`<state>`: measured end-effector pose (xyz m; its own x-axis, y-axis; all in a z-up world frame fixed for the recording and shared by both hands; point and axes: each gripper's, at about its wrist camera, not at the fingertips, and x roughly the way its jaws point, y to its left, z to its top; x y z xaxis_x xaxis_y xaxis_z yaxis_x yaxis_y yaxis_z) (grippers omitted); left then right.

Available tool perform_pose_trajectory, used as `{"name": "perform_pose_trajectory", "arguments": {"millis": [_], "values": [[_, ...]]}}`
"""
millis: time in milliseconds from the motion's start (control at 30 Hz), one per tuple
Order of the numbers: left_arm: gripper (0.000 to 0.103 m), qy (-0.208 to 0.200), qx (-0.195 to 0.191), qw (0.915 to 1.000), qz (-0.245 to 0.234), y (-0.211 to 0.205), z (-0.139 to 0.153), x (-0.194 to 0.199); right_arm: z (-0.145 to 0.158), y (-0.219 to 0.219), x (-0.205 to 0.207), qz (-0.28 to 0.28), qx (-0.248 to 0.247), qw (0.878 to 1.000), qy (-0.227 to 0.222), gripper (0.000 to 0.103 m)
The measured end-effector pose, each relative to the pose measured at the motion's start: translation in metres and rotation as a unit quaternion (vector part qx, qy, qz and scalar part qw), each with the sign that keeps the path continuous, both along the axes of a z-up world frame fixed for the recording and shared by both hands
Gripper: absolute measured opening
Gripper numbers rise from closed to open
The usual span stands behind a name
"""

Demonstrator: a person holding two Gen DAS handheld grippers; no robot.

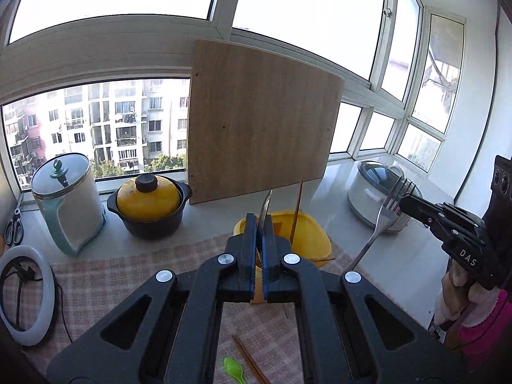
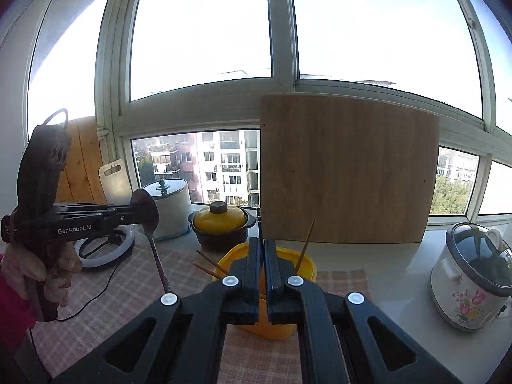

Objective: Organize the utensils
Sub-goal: 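Lift the metal spoon and fork with both tools over the yellow container, then lower the spoon and fork into the container and open both tools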

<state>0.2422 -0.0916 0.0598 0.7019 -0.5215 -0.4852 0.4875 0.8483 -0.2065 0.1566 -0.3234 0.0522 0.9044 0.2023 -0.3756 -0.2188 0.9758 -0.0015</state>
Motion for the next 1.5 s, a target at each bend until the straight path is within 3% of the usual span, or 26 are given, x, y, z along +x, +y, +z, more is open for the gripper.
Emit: {"name": "perform_pose_trajectory", "arguments": {"millis": [300, 567, 800, 1500], "values": [[0.0, -0.026, 0.007, 0.9994, 0.021, -0.024, 0.015, 0.024, 0.019, -0.023, 0.018, -0.045, -0.017, 0.998, -0.026, 0.0], [0.0, -0.015, 0.018, 0.999, 0.039, -0.039, 0.003, 0.049, 0.017, -0.018, 0.045, -0.068, -0.054, 0.996, -0.038, 0.0], [0.0, 0.003, 0.019, 0.9989, 0.041, -0.046, -0.016, 0.059, -0.003, -0.011, 0.065, -0.071, -0.07, 0.995, -0.018, 0.0], [0.0, 0.05, 0.034, 0.9982, 0.005, -0.066, -0.048, 0.056, -0.058, -0.002, 0.094, -0.05, -0.037, 0.995, 0.072, 0.0]]}}
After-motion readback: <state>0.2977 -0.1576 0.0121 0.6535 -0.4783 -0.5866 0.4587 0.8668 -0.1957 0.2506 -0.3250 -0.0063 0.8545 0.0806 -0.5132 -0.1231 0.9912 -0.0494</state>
